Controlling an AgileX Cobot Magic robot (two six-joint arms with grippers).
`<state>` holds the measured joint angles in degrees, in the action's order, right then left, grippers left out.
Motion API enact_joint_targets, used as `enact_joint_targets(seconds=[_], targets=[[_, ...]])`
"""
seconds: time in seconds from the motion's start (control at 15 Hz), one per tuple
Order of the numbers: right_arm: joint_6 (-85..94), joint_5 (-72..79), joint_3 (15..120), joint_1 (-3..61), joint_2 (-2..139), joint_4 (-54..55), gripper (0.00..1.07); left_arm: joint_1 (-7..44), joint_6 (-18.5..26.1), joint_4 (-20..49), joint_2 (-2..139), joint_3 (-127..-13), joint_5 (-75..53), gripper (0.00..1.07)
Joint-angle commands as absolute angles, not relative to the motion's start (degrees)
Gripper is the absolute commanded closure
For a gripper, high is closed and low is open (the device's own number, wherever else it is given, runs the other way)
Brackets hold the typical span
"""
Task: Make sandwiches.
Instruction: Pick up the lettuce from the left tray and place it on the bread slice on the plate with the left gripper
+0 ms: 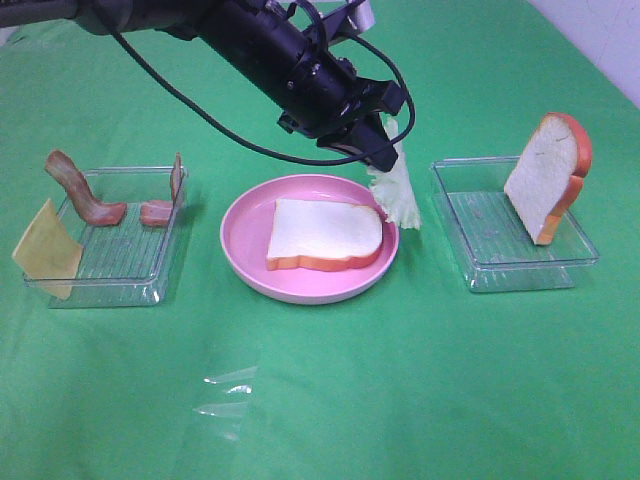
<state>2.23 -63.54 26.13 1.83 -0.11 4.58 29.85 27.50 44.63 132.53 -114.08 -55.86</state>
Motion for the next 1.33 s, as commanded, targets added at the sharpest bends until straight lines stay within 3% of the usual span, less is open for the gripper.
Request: enact_joint_targets(seconds=[0.07, 0.27, 0.53, 0.8, 1.07, 1.13, 1.2, 1.27, 1.33], targets=[[2.69, -63.48, 26.01, 1.89, -1.89, 4.76, 0.14, 30.14, 27.33, 43.89, 134.13, -114.82, -56.78, 1.07], [2.69, -63.48, 26.01, 1.89, -1.89, 4.76, 0.14, 29.91, 26.99, 40.79, 134.76, -114.82, -58.50, 1.07], [2.69, -63.48, 26.01, 1.89, -1.89, 4.76, 0.14, 29.91, 16.50, 25.78, 134.82, -114.82, -59.70, 1.07], [2.69, -63.48, 26.01, 1.89, -1.89, 4.76, 0.14, 29.91, 9.51, 19.77, 134.82, -114.82, -59.47, 1.07], [2.69, -63.48, 26.01, 1.89, -1.89, 4.76, 0.14, 29.91, 7.79, 16.50, 134.82, -114.82, -59.19, 1.07], [2.69, -63.48, 26.01, 1.89, -1.89, 4.76, 0.14, 29.91, 7.79, 16.50, 134.82, -114.82, -58.90, 0.97], [2.69, -63.48, 26.01, 1.89, -1.89, 4.76, 0.14, 29.91, 6.42, 16.50, 134.76, -114.82, -58.61, 0.75], [2.69, -63.48, 26.01, 1.89, -1.89, 4.76, 0.14, 29.91, 5.61, 16.44, 134.70, -114.82, -58.50, 0.62], [2.69, -63.48, 26.01, 1.89, -1.89, 4.76, 0.14, 29.91, 3.09, 15.07, 134.65, -115.57, -58.61, 0.28]])
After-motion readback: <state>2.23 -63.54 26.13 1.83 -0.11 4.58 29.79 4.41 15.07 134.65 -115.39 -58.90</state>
